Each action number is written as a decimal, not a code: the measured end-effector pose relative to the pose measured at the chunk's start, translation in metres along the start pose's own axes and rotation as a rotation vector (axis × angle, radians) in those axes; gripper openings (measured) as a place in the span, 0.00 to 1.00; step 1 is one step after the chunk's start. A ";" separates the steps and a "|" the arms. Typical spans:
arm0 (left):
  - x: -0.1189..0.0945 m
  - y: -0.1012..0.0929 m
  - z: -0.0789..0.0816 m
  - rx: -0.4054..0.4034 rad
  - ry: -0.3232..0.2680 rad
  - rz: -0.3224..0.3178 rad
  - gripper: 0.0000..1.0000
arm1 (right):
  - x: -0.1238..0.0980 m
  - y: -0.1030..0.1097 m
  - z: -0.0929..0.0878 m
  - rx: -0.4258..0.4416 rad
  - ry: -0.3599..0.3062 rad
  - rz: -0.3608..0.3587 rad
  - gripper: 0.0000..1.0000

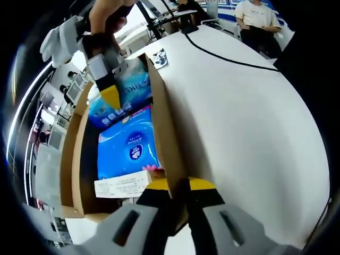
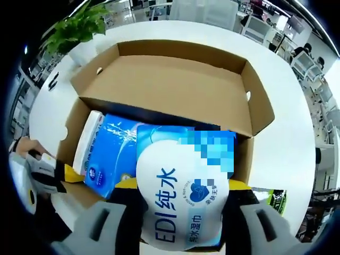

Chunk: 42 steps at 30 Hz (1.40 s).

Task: Operate the shoe box by opening the lid, removing the specified soft item, and placing it in the target area until the item is outside and the box remains undamaged.

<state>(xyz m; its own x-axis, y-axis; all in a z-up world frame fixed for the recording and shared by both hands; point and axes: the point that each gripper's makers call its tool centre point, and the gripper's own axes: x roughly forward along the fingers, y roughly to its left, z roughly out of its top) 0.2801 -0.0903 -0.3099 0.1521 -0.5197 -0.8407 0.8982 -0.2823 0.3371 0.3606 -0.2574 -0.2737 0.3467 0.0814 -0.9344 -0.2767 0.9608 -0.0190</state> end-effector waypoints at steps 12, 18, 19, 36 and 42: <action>0.000 -0.001 -0.001 0.009 -0.002 -0.005 0.08 | -0.031 -0.002 0.012 -0.083 -0.014 -0.002 0.58; 0.000 -0.001 -0.002 0.007 -0.002 -0.005 0.08 | -0.041 -0.018 0.008 -0.144 0.009 -0.029 0.58; 0.000 -0.001 -0.001 0.008 -0.003 -0.005 0.08 | -0.043 -0.022 0.005 -0.153 0.014 -0.033 0.58; 0.000 -0.001 -0.001 0.007 -0.001 -0.005 0.08 | -0.083 -0.050 -0.023 -0.195 0.020 -0.053 0.58; -0.001 -0.002 0.001 0.007 -0.001 -0.005 0.08 | -0.091 -0.052 -0.028 -0.218 0.028 -0.047 0.58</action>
<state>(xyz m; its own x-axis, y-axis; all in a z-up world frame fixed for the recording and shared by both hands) 0.2779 -0.0895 -0.3092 0.1476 -0.5193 -0.8417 0.8960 -0.2902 0.3362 0.3187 -0.3224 -0.1978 0.3394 0.0277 -0.9402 -0.4493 0.8829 -0.1363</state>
